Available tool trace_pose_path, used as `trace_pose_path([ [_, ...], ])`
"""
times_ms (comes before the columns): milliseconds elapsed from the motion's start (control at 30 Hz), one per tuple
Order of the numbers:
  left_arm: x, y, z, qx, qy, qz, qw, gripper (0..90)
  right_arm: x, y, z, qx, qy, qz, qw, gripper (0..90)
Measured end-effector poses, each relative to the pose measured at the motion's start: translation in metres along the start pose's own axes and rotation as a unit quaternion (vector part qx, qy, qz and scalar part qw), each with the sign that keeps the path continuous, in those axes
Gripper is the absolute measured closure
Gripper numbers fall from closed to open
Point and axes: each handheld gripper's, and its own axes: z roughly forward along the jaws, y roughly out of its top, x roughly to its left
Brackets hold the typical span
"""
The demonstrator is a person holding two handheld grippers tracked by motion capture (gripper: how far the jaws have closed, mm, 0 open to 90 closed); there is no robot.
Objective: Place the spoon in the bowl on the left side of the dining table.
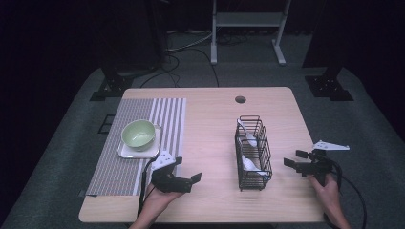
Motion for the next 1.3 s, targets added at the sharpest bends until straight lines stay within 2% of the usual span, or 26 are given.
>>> trace_pose_path([
  [200, -0.007, 0.007, 0.007, 0.003, -0.016, -0.003, 0.9999, 2.0, 0.000, 0.000, 0.000, 0.001, 0.000, 0.000, 1.0000, 13.5],
  [633, -0.021, 0.023, 0.022, -0.002, -0.030, 0.007, 0.9995, 1.9, 0.000, 0.000, -0.001, -0.001, 0.003, 0.000, 1.0000, 13.5],
  [800, -0.027, 0.029, 0.028, 0.000, -0.044, 0.012, 0.9990, 2.0, 0.001, 0.000, 0.000, -0.001, 0.003, -0.002, 1.0000, 13.6],
  [1300, -0.040, 0.043, 0.041, -0.005, -0.060, 0.020, 0.9980, 2.0, 0.001, 0.000, -0.001, -0.003, 0.006, -0.002, 1.0000, 13.6],
])
